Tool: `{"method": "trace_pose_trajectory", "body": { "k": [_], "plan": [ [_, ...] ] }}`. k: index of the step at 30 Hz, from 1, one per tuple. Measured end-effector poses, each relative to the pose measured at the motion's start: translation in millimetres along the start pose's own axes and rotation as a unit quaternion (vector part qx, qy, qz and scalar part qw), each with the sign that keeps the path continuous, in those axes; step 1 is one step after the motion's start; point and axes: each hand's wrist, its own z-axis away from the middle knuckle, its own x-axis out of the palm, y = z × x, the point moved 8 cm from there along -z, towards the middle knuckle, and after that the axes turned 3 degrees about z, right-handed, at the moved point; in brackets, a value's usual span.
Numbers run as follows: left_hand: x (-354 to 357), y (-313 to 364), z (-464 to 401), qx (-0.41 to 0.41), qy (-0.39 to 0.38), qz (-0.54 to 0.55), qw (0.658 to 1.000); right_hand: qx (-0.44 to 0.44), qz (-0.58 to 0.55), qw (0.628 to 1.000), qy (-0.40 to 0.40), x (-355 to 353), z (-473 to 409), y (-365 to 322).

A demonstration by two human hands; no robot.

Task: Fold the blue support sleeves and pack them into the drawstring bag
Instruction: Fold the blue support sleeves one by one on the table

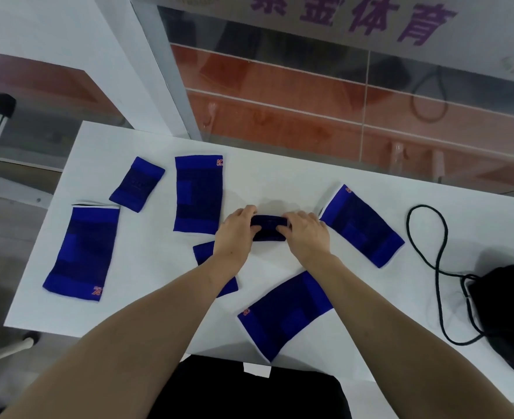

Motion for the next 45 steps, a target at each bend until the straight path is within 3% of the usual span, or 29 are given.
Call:
{"method": "trace_pose_trajectory", "body": {
  "k": [3, 6, 10, 14, 21, 32, 35, 39, 45],
  "plan": [
    [-6.7, 12.4, 10.0, 0.116, 0.0, -0.085, 0.99, 0.0, -0.001, 1.0, -0.005, -1.2, 0.5, 1.5],
    [5.9, 17.2, 30.8, 0.235, -0.034, -0.212, 0.948, 0.004, -0.005, 1.0, -0.017, -0.5, 0.7, 2.0],
    [24.2, -1.7, 38.0, 0.227, -0.104, -0.348, 0.904, -0.01, 0.009, 1.0, 0.016, -8.4, 7.2, -2.9],
    [25.4, -2.7, 35.7, 0.203, -0.124, -0.385, 0.892, -0.095, 0.087, 0.99, 0.063, -11.0, 24.5, -12.3],
    [33.8, -6.8, 33.3, 0.178, -0.146, -0.386, 0.893, -0.059, 0.11, 0.992, -0.005, 7.7, 18.2, -5.0],
    [34.3, -2.8, 33.4, 0.168, -0.145, -0.351, 0.91, -0.041, 0.087, 0.995, -0.02, 4.6, 16.6, -7.7],
    [27.2, 6.4, 33.4, 0.175, -0.149, -0.324, 0.918, -0.044, 0.049, 0.998, 0.008, -8.2, 22.6, -13.4],
    [14.0, 13.6, 48.1, 0.169, -0.106, -0.247, 0.948, -0.043, 0.011, 0.996, 0.072, -23.8, 40.3, -13.9],
    [-11.1, 3.9, 92.4, 0.052, 0.008, -0.103, 0.993, -0.087, -0.025, 0.991, 0.098, -18.7, 80.3, -22.1]
  ]
}}
